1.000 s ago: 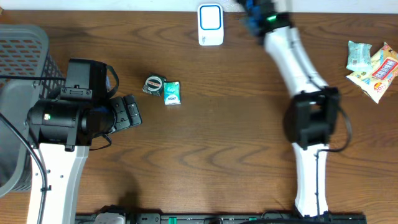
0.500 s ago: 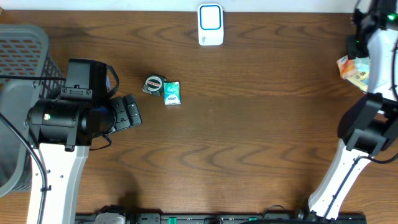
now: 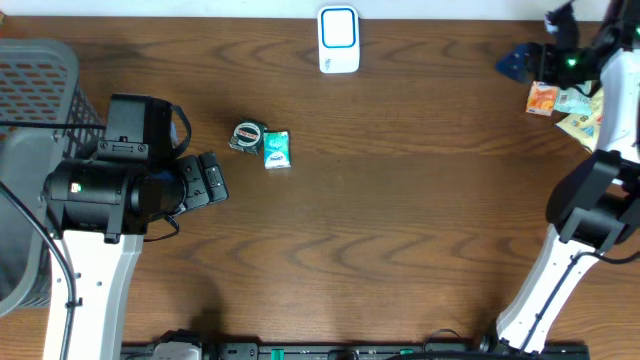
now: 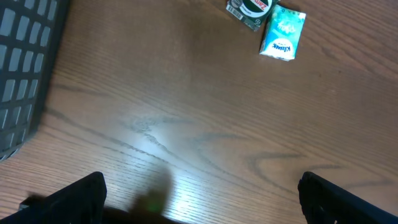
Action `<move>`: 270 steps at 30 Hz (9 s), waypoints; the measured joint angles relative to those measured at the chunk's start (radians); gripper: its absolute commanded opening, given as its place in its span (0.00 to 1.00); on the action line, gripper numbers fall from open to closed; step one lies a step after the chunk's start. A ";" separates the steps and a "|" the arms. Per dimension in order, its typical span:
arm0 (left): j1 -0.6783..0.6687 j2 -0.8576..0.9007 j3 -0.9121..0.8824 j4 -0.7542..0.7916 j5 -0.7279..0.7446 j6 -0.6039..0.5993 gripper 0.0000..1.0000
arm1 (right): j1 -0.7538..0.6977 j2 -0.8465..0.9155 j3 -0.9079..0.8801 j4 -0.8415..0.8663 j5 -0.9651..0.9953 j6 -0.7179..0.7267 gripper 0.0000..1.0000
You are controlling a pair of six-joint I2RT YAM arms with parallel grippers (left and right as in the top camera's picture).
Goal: Scan the item barcode
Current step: 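Swing the right gripper left to the light-blue tissue pack, then grasp the light-blue tissue pack with the right gripper and lift it, then hold the light-blue tissue pack against the scanner face, then carry the tissue pack to the right edge pile and release it, then reach the right gripper to the green Zam-Buk tin and grasp it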
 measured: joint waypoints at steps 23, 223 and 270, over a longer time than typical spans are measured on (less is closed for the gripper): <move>0.000 0.000 0.000 0.000 0.000 0.000 0.98 | 0.824 0.000 -0.286 0.417 0.239 0.548 0.77; 0.000 0.000 0.000 0.000 0.000 0.000 0.98 | 0.078 0.111 0.148 -0.106 -0.088 0.222 0.99; 0.000 0.000 0.000 0.000 0.000 0.000 0.98 | 1.072 0.282 0.147 0.270 0.520 -0.080 0.94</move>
